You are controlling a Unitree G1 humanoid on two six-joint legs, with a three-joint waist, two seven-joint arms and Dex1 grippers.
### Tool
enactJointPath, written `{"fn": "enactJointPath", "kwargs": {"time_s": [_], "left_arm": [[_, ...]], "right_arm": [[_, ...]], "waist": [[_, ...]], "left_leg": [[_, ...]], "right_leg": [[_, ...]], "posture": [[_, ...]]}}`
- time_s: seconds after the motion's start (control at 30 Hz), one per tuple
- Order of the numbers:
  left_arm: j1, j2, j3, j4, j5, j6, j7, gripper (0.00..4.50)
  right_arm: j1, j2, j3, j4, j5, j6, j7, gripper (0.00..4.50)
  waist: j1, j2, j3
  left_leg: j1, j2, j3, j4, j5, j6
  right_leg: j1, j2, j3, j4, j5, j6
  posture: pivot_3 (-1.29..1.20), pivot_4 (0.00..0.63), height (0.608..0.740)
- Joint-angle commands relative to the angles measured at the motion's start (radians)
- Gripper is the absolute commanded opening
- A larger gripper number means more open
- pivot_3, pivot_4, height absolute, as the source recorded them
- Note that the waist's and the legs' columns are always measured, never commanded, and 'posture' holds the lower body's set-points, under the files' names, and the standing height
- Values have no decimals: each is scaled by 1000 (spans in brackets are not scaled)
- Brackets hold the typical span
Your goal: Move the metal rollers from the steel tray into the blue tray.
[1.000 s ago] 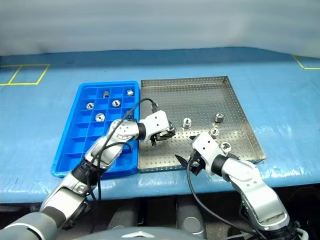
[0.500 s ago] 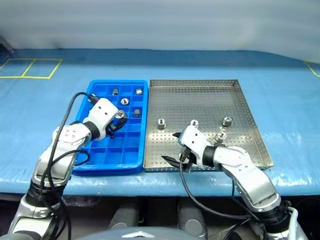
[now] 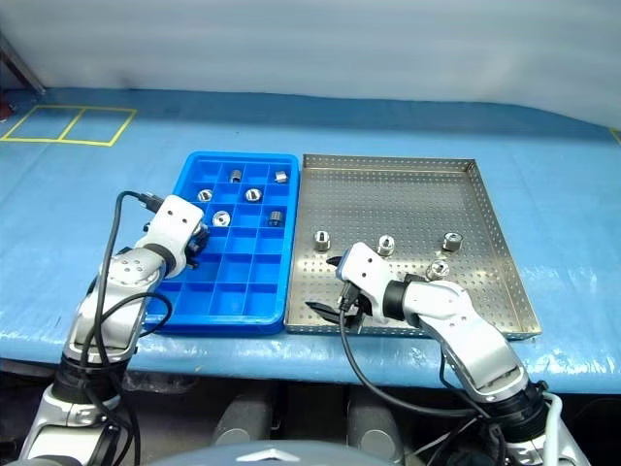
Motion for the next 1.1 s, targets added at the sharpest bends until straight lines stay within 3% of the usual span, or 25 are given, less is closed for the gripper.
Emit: {"fn": "enactJointPath", "kwargs": {"time_s": [0.03, 0.57, 0.6, 0.77, 0.93, 1.1], "left_arm": [[-19, 4, 10, -12, 19, -16, 27, 1857], [15, 41, 26, -39, 9, 2, 27, 1857], [19, 43, 25, -42, 9, 0, 26, 2578], [-10, -32, 66, -42, -19, -55, 77, 4087], [-56, -155, 115, -68, -185, -204, -8, 4087], [-153, -152, -52, -35, -300, -259, -234, 4087]], "right_arm": [[4, 6, -15, -26, -2, -21, -13, 4500], [-4, 14, -2, -9, -20, -29, -18, 4500], [-3, 14, -1, -9, -21, -30, -18, 4500], [0, 16, 1, -13, -28, -27, -23, 4500], [29, 12, -20, -42, -30, -15, -43, 4500], [78, 2, -62, -80, -22, 0, -73, 4500]], "waist": [[0, 0, 0], [0, 0, 0], [-1, 0, 0], [2, 0, 0], [13, -1, -1], [12, -1, -1]], "left_leg": [[0, 0, 0, 0, 0, 0], [0, 0, 0, 0, 0, 0], [0, 0, 0, 0, 0, 0], [0, 0, 0, -1, 0, 0], [0, -1, 0, 0, 0, 0], [-1, -2, 1, 0, 0, 0]], "right_leg": [[0, 0, 0, 0, 0, 0], [0, 0, 0, 0, 0, 0], [0, 0, 0, 0, 0, 0], [0, -1, -1, 0, 0, -1], [0, -2, -1, 0, 0, 0], [0, -3, -1, -1, 0, -1]], "posture": [[119, 150, 740], [139, 150, 740], [139, 150, 740], [125, 150, 740], [102, 150, 740], [59, 150, 740]]}}
